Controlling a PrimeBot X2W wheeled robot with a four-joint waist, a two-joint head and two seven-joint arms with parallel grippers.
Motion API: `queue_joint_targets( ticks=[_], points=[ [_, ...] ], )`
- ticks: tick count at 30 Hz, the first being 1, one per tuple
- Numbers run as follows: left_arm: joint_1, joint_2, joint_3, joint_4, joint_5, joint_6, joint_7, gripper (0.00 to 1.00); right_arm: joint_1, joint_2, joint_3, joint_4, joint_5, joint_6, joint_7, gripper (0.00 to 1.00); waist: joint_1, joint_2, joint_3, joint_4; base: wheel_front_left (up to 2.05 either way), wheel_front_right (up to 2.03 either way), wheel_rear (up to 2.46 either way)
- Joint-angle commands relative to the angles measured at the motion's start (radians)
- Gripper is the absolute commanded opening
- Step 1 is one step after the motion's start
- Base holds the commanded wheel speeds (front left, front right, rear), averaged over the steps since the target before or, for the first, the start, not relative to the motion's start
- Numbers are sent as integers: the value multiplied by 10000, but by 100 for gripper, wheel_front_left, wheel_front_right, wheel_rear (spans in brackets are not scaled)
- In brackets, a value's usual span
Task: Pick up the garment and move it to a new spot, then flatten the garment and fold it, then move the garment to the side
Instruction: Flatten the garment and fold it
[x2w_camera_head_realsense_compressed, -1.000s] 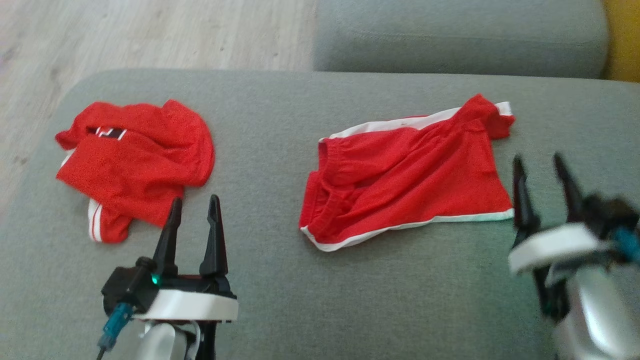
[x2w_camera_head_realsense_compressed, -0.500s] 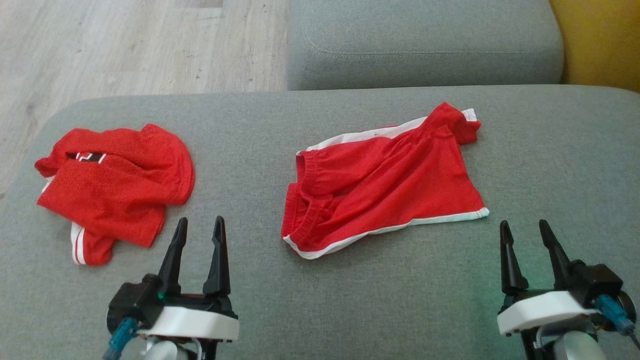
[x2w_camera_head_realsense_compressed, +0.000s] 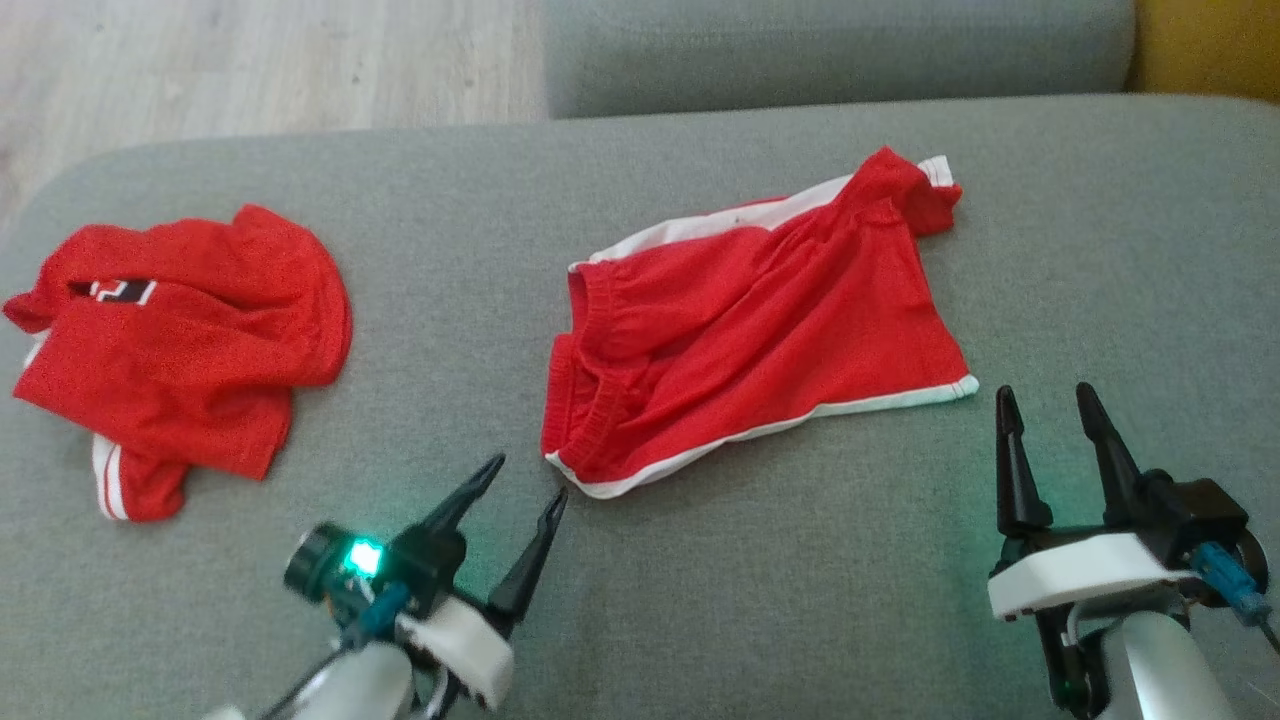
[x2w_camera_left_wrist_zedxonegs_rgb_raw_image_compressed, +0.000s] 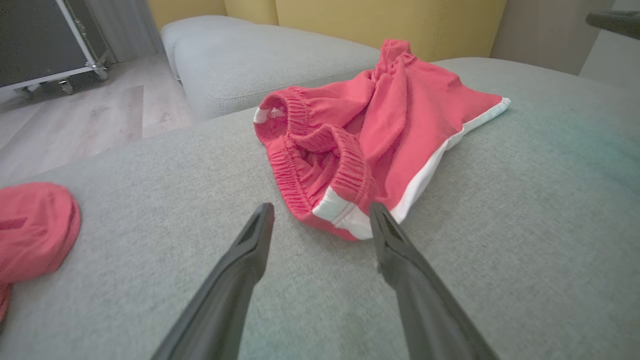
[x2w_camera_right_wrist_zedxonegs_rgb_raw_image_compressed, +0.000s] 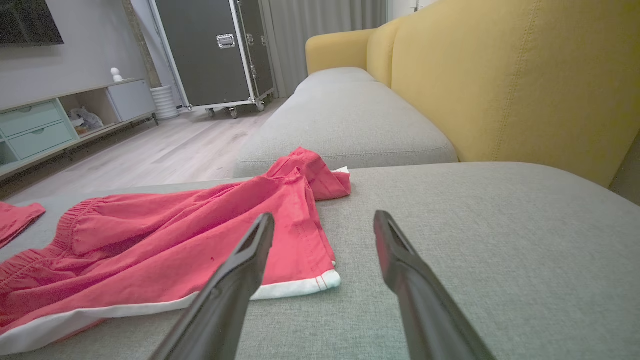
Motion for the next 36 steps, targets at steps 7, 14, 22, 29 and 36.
queue_joint_targets(
  ticks=[7, 14, 22, 29, 36],
  points=[
    [-2067, 769, -1305, 800, -861, 17, -90, 100, -491, -27, 224, -318, -73, 65, -106, 100, -2, 0, 620, -221, 0, 0, 0],
    [-2872, 1109, -2434, 1104, -1420, 17, -94, 100, -668, -25, 168, -327, -139, 65, -106, 100, -2, 0, 885, -281, 0, 0, 0],
    [-3365, 1442, -3404, 1094, -1982, 16, -96, 100, -773, -23, 142, -214, -133, 65, -107, 100, -2, 0, 1007, -277, 0, 0, 0],
    [-3636, 1555, -4003, 1076, -2347, 16, -96, 100, -858, -23, 170, -44, -131, 65, -107, 100, -2, 0, 1062, -338, 0, 0, 0],
    [-3941, 1650, -4730, 1134, -3064, 16, -96, 0, -940, -23, 106, 116, -156, 65, -107, 100, -2, 0, 1130, -416, 0, 0, 0]
  ],
)
